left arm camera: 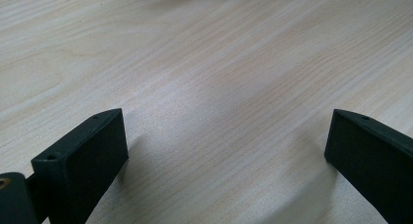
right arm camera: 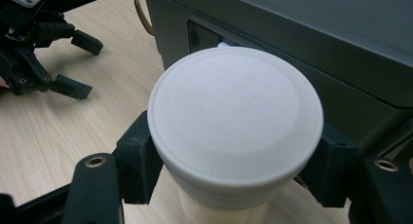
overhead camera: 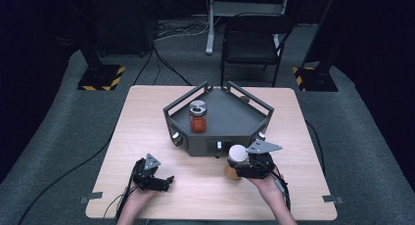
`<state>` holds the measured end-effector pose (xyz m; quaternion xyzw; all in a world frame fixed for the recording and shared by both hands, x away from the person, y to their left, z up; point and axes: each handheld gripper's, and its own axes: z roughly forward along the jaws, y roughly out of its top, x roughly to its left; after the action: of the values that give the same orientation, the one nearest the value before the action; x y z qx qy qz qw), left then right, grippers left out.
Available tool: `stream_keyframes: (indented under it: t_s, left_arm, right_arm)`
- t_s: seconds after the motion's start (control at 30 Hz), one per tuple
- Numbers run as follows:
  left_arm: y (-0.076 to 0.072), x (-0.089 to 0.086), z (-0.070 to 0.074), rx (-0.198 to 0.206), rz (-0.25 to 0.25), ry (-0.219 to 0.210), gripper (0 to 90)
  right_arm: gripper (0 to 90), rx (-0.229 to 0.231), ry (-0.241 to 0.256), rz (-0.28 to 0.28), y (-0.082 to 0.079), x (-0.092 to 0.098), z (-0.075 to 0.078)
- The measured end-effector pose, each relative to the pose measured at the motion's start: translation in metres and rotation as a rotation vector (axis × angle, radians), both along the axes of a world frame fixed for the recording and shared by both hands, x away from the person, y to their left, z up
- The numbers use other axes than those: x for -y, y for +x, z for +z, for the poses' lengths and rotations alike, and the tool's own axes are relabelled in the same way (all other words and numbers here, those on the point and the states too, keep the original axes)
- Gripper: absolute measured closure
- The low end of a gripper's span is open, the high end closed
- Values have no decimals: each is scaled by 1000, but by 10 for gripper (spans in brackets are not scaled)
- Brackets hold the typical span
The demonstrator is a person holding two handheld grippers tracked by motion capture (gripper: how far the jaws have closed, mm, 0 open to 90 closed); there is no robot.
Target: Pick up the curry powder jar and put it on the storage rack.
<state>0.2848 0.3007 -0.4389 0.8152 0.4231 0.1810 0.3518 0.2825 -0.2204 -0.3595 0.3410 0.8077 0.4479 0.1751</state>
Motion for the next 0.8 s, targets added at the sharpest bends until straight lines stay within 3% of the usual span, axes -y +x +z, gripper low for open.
stream_keyframes:
  t_s: [0.8]
  left_arm:
    - [0,0,0,1,-1,3,17]
  right_arm:
    - [327,47,-20,6,-7,0,30]
